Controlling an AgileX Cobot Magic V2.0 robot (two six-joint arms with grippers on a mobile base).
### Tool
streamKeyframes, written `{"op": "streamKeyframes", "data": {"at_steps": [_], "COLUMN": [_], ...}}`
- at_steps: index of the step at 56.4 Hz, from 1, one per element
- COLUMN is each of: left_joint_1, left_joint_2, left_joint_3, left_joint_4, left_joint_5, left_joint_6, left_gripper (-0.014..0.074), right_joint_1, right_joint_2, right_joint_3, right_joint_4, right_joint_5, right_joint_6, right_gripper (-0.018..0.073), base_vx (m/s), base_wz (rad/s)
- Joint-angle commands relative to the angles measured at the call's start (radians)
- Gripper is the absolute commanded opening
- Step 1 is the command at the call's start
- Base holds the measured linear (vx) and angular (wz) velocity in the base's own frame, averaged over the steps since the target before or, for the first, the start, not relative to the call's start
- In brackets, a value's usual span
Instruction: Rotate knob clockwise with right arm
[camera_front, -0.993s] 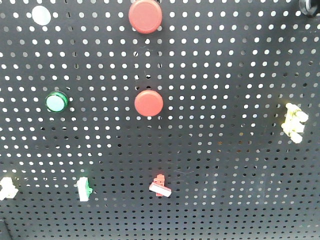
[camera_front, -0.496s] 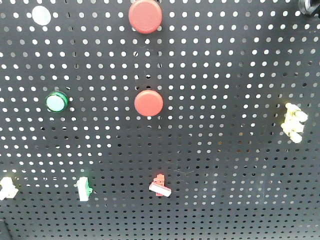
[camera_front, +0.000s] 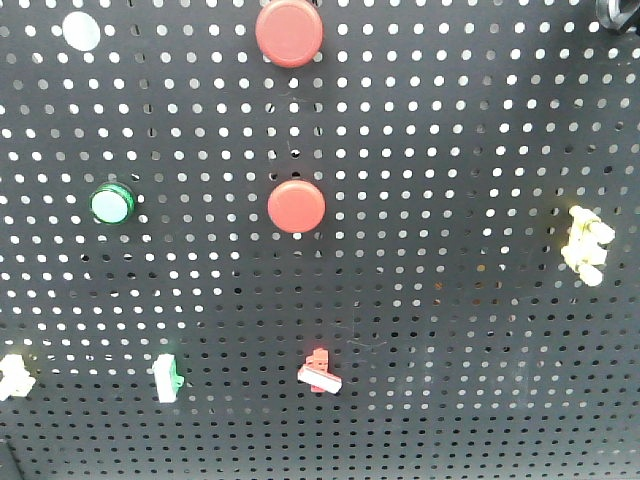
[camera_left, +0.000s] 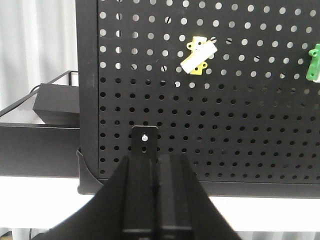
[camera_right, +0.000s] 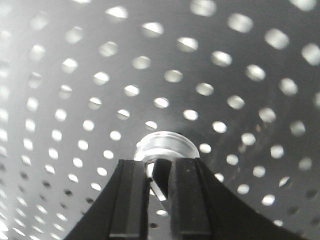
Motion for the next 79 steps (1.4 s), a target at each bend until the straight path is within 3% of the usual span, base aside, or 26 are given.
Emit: {"op": "streamKeyframes", "data": {"at_steps": [1, 14, 28, 36, 46, 54, 63, 68, 73, 79], "left_joint_1": [0.003, 0.003, 0.003, 0.003, 0.003, 0.003, 0.003, 0.003, 0.003, 0.003], "left_joint_2": [0.003, 0.003, 0.003, 0.003, 0.003, 0.003, 0.003, 0.003, 0.003, 0.003], "left_joint_3": [0.013, 0.013, 0.013, 0.013, 0.013, 0.013, 0.013, 0.013, 0.013, 0.013], "left_joint_4": [-0.008, -0.008, -0.008, -0.008, -0.008, -0.008, -0.008, -0.008, -0.008, -0.008], "left_joint_5": [-0.082, -0.082, -0.082, -0.082, -0.082, -0.082, -0.082, -0.082, -0.082, -0.082], "left_joint_6": [-0.01, -0.01, -0.01, -0.01, -0.01, -0.01, -0.01, -0.01, -0.01, -0.01], "left_gripper": [-0.0006, -0.0006, -0.0006, -0.0006, -0.0006, -0.0006, -0.0006, -0.0006, -0.0006, -0.0006], "right_joint_1": [0.012, 0.012, 0.012, 0.012, 0.012, 0.012, 0.012, 0.012, 0.012, 0.012], "right_joint_2": [0.011, -0.014, -0.078, -0.127, -0.201, -0.243, -0.298, -0.354, -0.431, -0.507], "right_joint_3": [-0.034, -0.034, -0.034, -0.034, -0.034, -0.029, 0.051, 0.15, 0.293, 0.463], "right_joint_4": [0.046, 0.038, 0.036, 0.012, -0.07, -0.074, -0.05, -0.032, -0.026, -0.031], "right_joint_5": [-0.23, -0.208, -0.162, -0.091, 0.1, 0.335, 0.481, 0.442, 0.321, 0.073], "right_joint_6": [-0.052, -0.124, -0.285, -0.44, -0.746, -0.979, -1.146, -1.175, -1.181, -1.181], "right_gripper": [0.0054, 0.0219, 0.0407, 0.0438, 0.0437, 0.0383, 0.0155, -0.001, -0.0015, -0.0015], "base_vx": [0.0, 0.0, 0.0, 0.0, 0.0, 0.0, 0.0, 0.0, 0.0, 0.0], "base_wz": [0.0, 0.0, 0.0, 0.0, 0.0, 0.0, 0.0, 0.0, 0.0, 0.0]}}
